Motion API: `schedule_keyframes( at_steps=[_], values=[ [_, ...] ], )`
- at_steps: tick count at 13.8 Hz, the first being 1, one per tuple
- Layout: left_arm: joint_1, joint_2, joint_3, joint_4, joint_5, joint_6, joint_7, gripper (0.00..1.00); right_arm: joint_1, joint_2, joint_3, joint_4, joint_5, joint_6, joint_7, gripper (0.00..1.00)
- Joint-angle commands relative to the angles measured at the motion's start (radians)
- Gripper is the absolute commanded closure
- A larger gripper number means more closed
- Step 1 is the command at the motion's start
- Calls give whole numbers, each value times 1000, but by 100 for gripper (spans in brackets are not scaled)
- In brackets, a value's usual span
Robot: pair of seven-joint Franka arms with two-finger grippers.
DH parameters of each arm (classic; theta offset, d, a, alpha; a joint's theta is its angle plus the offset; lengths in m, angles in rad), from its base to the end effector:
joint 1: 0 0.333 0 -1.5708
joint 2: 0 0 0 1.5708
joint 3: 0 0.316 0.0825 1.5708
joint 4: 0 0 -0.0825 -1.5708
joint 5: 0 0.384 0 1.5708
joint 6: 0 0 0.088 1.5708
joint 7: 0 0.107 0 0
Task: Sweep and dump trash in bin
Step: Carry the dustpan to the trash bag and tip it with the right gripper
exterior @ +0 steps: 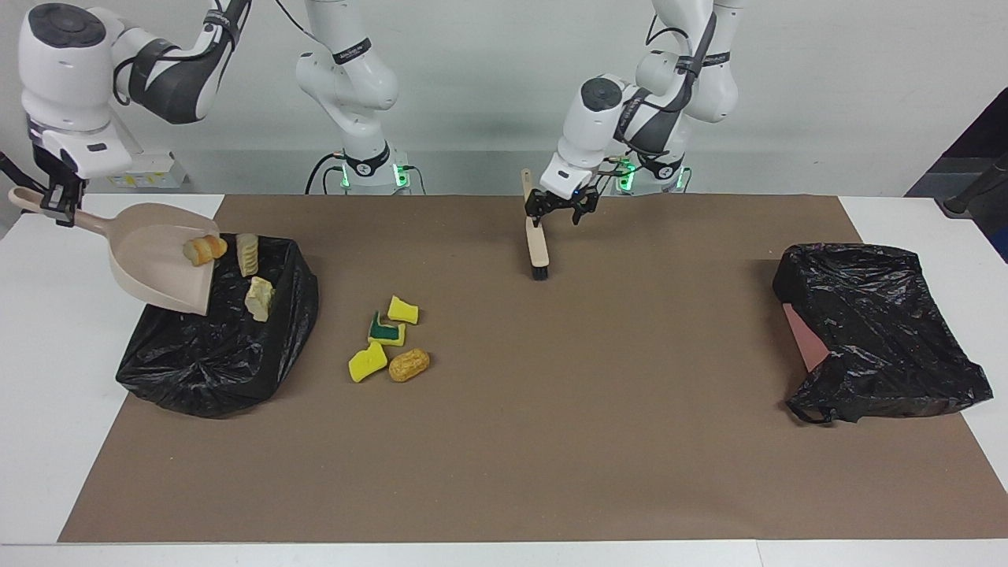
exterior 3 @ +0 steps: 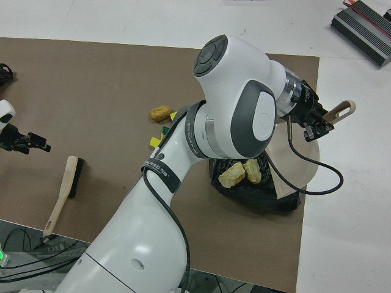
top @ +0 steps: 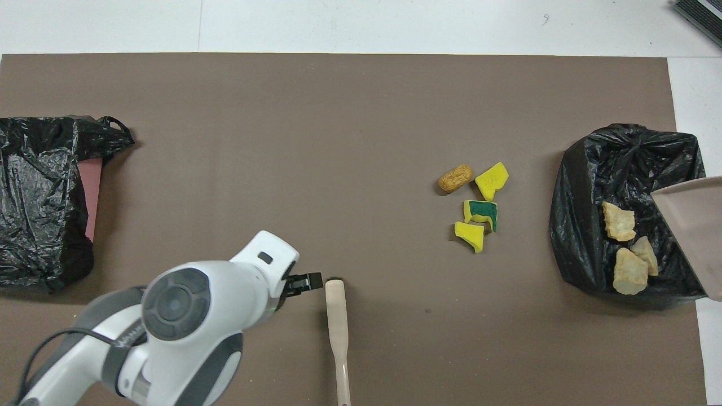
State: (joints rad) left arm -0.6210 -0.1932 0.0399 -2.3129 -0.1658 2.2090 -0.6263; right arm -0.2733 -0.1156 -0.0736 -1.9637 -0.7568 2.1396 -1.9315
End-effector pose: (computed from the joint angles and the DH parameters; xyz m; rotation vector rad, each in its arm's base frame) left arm 0.4054 -0.2724 0.4306 2.9648 0.2046 -0.0142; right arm 0.5121 -0.2181 0.5642 1.4577 2.0612 -0.6647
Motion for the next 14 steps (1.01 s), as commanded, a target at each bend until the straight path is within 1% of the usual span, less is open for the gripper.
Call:
schedule_keyframes(
  at_steps=[1,4,5,7,9,11,12,14],
  values=[
    [119,43,-6,149,17,-107,132,0,12,-2,6,28,-68,13,-8,100],
    [231,102,-5,289,20,-153,239,0,31,-18,12,103,-50,-41,40,100],
    [260,113,-3,328,23,-173,305,0,34,-27,26,126,-32,-90,77,100],
    [338,124,-3,375,23,-210,428,0,34,-45,90,150,58,-217,219,100],
    [388,129,-3,423,23,-279,505,0,32,-61,170,151,121,-332,450,100],
    [446,147,-3,481,25,-366,606,0,34,-71,230,144,271,-424,720,100],
    [481,150,-3,506,28,-402,656,0,34,-75,265,141,316,-459,867,100],
    [550,149,-2,523,32,-434,724,0,34,-70,360,132,403,-500,1168,100]
  ],
)
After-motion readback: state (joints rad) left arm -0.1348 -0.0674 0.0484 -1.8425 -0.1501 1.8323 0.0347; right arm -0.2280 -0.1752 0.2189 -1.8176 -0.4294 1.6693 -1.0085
